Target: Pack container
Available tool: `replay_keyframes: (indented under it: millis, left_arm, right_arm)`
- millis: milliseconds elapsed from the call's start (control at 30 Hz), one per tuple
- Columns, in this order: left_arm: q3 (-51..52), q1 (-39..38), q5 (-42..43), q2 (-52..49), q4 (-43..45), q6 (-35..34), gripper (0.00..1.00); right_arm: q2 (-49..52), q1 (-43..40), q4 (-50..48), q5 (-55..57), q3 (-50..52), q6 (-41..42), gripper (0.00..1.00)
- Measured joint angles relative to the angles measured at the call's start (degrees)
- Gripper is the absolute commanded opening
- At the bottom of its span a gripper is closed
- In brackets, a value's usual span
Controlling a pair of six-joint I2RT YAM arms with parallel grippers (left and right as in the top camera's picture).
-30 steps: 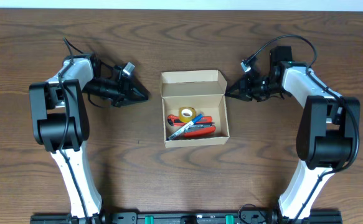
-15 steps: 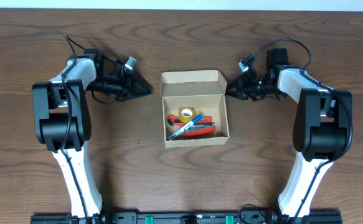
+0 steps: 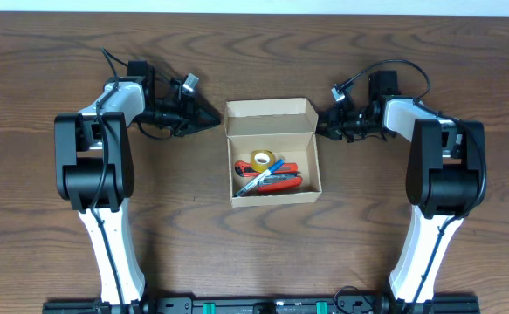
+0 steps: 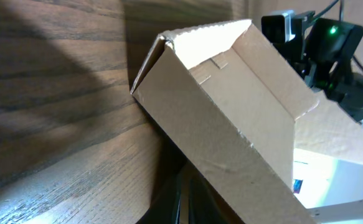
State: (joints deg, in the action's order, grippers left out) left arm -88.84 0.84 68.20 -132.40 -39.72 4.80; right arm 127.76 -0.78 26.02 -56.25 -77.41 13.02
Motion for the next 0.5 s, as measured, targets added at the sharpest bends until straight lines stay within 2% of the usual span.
replay_keyframes:
  millis: [200,333,500]
  left_arm:
    - [0.0,0.0,3.3,-0.13,1.18,-1.64,0.06]
    - [0.0,0.0,5.4,-0.26,1.01,-2.05,0.06]
    - [0.0,0.0,7.39,-0.28,0.76,-2.12,0.06]
  right_arm:
    - [0.13,0.0,-4.81,-4.37,0.02,0.33,0.01]
    - [0.15,0.0,-11.54,-12.39,0.0,0.98,0.01]
    - [0.15,0.0,-14.43,-20.5,0.0,1.97,0.01]
